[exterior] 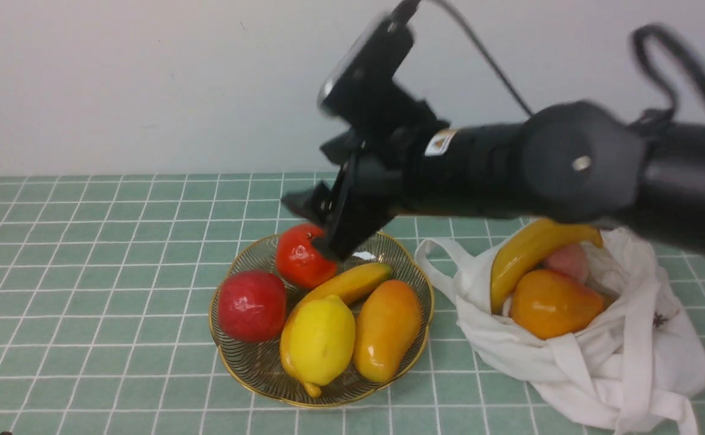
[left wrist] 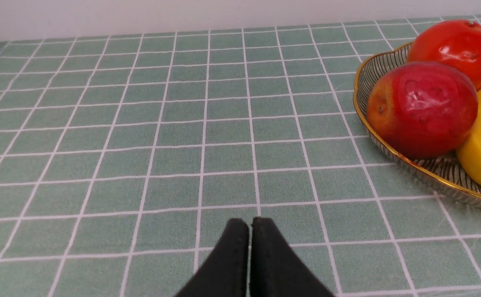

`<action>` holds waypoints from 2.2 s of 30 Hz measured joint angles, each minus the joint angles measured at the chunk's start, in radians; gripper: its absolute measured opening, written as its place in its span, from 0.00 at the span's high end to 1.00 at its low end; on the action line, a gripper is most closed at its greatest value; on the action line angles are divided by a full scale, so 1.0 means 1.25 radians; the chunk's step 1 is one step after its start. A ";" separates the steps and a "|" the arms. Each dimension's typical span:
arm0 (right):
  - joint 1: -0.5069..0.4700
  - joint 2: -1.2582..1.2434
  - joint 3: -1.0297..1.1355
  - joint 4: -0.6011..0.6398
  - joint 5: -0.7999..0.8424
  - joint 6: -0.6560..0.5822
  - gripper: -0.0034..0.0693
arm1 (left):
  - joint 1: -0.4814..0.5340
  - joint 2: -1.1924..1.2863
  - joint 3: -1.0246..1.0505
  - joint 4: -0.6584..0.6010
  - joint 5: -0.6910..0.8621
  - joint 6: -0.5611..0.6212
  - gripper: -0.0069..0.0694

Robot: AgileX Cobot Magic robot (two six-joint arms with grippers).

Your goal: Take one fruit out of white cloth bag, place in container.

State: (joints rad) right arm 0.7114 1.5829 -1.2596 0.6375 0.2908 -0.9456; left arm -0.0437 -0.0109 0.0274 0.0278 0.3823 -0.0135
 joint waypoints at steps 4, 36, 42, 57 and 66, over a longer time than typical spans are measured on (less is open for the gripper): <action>-0.027 -0.172 0.000 0.000 -0.001 0.110 0.62 | 0.000 0.000 0.000 0.000 0.000 0.000 0.92; -0.348 -0.935 0.264 -0.228 0.258 0.655 0.97 | 0.000 0.000 0.000 0.000 0.000 0.000 0.92; -0.348 -0.935 0.264 -0.228 0.279 0.655 0.97 | 0.000 0.000 0.000 0.000 0.000 0.000 0.92; -0.418 -0.977 0.345 -0.409 0.291 0.591 0.97 | 0.000 0.000 0.000 0.000 0.000 0.000 0.92; -0.604 -1.101 0.689 -0.488 0.173 0.585 0.97 | 0.000 0.000 0.000 0.000 0.000 0.000 0.92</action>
State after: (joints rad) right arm -0.0434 0.2065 -0.3980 0.0279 0.5067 -0.2142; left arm -0.0437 -0.0109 0.0274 0.0278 0.3823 -0.0135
